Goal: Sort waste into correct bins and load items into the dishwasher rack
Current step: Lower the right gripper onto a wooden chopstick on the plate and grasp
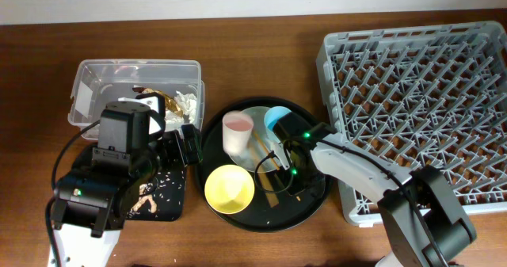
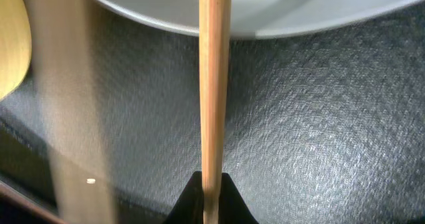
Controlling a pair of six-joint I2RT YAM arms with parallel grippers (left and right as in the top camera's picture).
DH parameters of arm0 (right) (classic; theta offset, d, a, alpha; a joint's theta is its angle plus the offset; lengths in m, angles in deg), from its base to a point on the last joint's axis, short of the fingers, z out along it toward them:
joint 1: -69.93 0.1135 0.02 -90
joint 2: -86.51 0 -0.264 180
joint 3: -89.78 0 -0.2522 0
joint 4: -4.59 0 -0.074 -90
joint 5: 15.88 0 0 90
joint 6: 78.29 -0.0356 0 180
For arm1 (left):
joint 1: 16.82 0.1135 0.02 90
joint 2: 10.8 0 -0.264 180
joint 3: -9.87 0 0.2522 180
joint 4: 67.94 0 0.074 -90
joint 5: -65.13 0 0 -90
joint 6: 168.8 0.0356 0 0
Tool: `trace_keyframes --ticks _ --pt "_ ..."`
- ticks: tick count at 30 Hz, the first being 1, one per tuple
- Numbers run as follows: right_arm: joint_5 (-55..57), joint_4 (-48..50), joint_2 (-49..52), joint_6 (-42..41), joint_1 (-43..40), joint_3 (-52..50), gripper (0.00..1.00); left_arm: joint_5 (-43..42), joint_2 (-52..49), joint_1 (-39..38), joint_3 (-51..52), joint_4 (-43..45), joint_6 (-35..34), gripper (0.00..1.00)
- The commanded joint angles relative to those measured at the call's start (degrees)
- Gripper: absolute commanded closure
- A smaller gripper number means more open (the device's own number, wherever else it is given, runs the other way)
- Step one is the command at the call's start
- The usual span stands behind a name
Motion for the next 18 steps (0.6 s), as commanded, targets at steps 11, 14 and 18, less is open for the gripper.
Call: trace_keyframes --ticks 11,14,18 --pt "1.22 -20.7 -1.33 -2.67 -0.28 24.85 0.96 0.85 0.28 0.24 -0.57 -1.66 0.33 0.01" --pt "6.84 -24.72 -1.36 -2.69 -0.52 29.79 0.96 0.85 0.28 0.24 -0.57 -2.1 0.33 0.01" --pt "12.37 -29.46 -1.9 -3.1 -5.01 35.63 0.96 0.85 0.28 0.24 -0.57 -2.23 0.33 0.01"
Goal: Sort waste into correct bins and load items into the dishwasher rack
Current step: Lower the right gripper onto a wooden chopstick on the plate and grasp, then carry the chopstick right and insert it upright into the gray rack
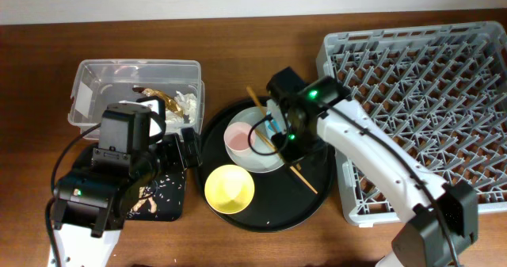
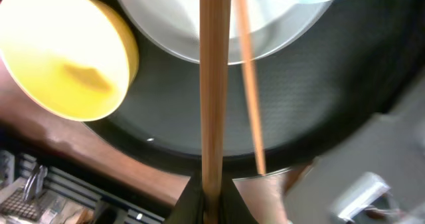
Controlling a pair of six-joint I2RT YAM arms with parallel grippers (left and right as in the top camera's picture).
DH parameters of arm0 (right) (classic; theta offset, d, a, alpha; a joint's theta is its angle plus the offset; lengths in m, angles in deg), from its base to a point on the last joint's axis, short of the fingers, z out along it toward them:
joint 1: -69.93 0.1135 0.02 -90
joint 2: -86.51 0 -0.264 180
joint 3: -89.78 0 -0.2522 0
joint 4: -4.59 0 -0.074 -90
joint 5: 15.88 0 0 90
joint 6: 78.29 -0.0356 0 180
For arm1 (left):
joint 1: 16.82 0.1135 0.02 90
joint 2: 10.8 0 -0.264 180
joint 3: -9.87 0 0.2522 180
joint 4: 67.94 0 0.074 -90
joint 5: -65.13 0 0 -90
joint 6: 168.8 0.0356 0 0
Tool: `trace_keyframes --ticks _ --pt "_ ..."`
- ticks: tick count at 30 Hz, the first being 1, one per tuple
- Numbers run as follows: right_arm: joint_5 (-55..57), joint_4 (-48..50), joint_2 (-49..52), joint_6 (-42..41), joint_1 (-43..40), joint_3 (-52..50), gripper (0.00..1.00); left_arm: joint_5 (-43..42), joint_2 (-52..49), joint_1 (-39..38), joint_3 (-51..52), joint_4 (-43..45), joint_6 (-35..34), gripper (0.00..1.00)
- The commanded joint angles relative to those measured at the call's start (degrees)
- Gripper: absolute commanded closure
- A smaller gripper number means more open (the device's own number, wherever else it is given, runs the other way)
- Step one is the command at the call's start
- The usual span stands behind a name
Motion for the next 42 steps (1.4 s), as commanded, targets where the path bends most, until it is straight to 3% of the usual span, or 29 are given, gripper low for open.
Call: trace_keyframes --ticks 1,5,11,26,27,29,42 --pt "6.51 -2.6 -1.75 -0.68 -6.12 5.33 0.96 0.83 0.28 0.24 -0.57 -0.13 0.33 0.01" --pt "6.12 -4.57 -2.08 2.73 -16.94 5.75 0.96 0.83 0.28 0.24 -0.57 -0.13 0.33 0.01" --pt "6.38 -1.95 -0.48 5.53 -25.66 2.36 0.96 0.83 0.28 0.24 -0.57 -0.09 0.33 0.01" --pt "7.23 7.1 1.38 9.03 -29.53 -5.73 0.96 0.83 0.28 0.24 -0.57 -0.52 0.33 0.01" --pt "7.23 7.41 1.38 9.03 -29.53 -6.03 0.95 0.83 0.28 0.24 -0.57 -0.52 0.33 0.01" --pt "7.23 7.32 1.38 9.01 -29.53 -6.05 0.61 0.83 0.28 0.24 -0.57 -0.52 0.33 0.01" --pt "-0.07 -3.85 0.61 11.28 -27.12 5.51 0.55 0.85 0.28 0.24 -0.57 -0.5 0.33 0.01"
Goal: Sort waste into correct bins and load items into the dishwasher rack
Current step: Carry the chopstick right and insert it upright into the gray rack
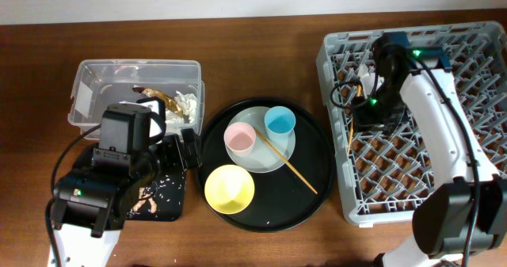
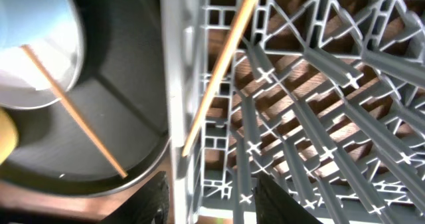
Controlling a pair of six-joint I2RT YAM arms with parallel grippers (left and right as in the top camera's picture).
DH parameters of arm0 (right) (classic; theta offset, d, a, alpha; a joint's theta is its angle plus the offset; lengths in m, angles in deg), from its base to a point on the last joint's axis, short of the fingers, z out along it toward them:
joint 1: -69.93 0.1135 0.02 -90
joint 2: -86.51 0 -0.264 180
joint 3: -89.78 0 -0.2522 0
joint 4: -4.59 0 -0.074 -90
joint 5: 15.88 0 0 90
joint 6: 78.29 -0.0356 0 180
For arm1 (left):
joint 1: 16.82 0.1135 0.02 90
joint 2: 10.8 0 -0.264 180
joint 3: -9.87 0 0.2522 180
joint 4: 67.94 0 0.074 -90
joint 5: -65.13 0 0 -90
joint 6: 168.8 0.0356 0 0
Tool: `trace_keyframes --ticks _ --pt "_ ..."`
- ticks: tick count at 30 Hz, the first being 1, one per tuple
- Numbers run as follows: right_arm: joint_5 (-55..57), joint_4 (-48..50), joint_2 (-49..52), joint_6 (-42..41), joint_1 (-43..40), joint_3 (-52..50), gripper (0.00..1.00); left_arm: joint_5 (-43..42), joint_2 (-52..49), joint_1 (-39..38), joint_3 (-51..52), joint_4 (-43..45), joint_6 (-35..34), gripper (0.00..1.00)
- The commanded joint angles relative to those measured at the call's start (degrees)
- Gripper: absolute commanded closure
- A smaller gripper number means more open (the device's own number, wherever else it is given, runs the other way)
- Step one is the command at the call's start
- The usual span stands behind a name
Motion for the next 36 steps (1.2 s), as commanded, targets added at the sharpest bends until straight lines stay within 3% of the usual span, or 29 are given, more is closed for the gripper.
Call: trace_keyframes --ticks 1,3,8,16,17,18,21,32,36 --pt "-1.92 -0.22 -0.72 1.95 1.92 2.49 0.54 0.85 0.28 0.24 -0.55 0.02 0.35 0.01" --pt "-1.57 1.75 -0.7 1.31 1.64 2.47 0.55 0.85 0.28 0.24 -0.55 0.02 0.35 0.01" --pt "7.61 10.99 -0.59 -15.06 -0.79 0.07 0.64 0.85 0.28 0.24 -0.55 -0.17 0.35 0.01" --pt "5.68 30.47 -0.59 -16.22 -0.83 -9.79 0.84 0.85 0.28 0.24 -0.55 -0.42 0.35 0.01" --pt "5.68 31.74 -0.55 -16.22 -0.92 -10.27 0.84 0.85 0.28 0.24 -0.57 -0.44 0.37 0.01" --pt "5.75 32.48 -0.48 -16.24 -0.94 -10.62 0.71 0.85 0.28 0.24 -0.55 -0.44 0.35 0.01" --pt "5.75 33.0 -0.13 -17.97 -0.85 -10.99 0.66 0.85 0.28 0.24 -0.55 -0.48 0.35 0.01" --pt "5.57 41.16 5.57 -18.78 -0.87 -13.94 0.68 0.83 0.28 0.24 -0.55 -0.46 0.35 0.01" --pt "5.55 41.48 4.63 -18.78 -0.87 -13.88 0.83 0.85 0.28 0.24 -0.55 -0.46 0.35 0.01"
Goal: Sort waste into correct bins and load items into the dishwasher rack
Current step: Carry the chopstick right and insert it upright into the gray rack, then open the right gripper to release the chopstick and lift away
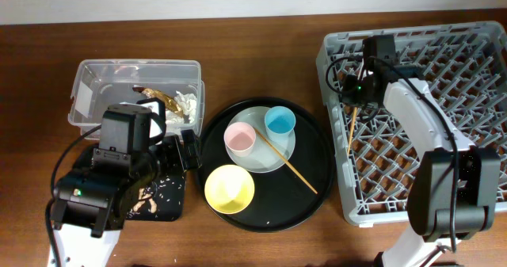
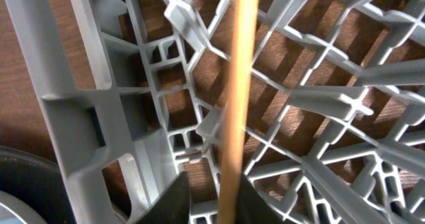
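Observation:
One wooden chopstick lies in the grey dishwasher rack by its left wall. In the right wrist view this chopstick runs up between my right gripper's jaws. It sits against the right finger, with a gap to the left finger. In the overhead view my right gripper hangs over the rack's left rear part. A second chopstick rests across the pale plate on the round black tray. My left gripper sits at the tray's left rim, its jaws unclear.
On the plate stand a pink cup and a blue cup; a yellow bowl sits in front of them. A clear bin with scraps is at the back left, a black tray with crumbs under the left arm.
My right gripper has shifted back and left over the rack, and its jaws stand narrower, now either side of the chopstick lying in the rack. The left arm has not moved.
My right gripper was shut on a chopstick down in the black tray, then held it lifted above the plate. Later that chopstick lay in the rack's left side with the jaws wide open above it. Now the jaws sit closely around it. One chopstick stayed on the plate.

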Controlling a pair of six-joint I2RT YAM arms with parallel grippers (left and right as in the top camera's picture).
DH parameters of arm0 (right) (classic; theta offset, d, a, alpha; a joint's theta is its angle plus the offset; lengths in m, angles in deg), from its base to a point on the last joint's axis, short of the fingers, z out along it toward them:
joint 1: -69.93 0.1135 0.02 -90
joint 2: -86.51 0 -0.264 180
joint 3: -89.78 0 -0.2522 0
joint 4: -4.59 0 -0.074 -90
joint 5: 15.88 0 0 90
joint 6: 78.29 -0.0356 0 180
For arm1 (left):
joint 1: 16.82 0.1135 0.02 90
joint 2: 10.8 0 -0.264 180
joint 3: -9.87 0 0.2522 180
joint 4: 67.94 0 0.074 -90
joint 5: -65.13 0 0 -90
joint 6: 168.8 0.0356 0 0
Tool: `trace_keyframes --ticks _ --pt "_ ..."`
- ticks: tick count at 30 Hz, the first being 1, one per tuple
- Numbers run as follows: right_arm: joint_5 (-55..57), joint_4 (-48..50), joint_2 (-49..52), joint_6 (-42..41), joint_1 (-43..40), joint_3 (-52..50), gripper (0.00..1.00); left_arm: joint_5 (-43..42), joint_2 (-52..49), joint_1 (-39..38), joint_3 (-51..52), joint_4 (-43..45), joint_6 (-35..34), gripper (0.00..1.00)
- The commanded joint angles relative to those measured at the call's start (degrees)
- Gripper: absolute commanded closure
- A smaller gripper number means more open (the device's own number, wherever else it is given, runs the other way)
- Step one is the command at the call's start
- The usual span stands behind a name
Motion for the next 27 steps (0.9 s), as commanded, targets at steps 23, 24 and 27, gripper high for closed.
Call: trace_keyframes --ticks 23,24,27 --pt "-4.28 -3.23 -4.31 18.53 -0.04 0.46 0.88 0.83 0.28 0.24 -0.57 0.11 0.33 0.01" --pt "-4.26 -2.62 -4.31 19.71 -0.04 0.46 0.88 0.85 0.28 0.24 -0.57 0.11 0.33 0.01" --pt "-4.31 -2.29 -4.31 22.95 -0.04 0.48 0.96 0.83 0.28 0.24 -0.57 0.11 0.33 0.01"
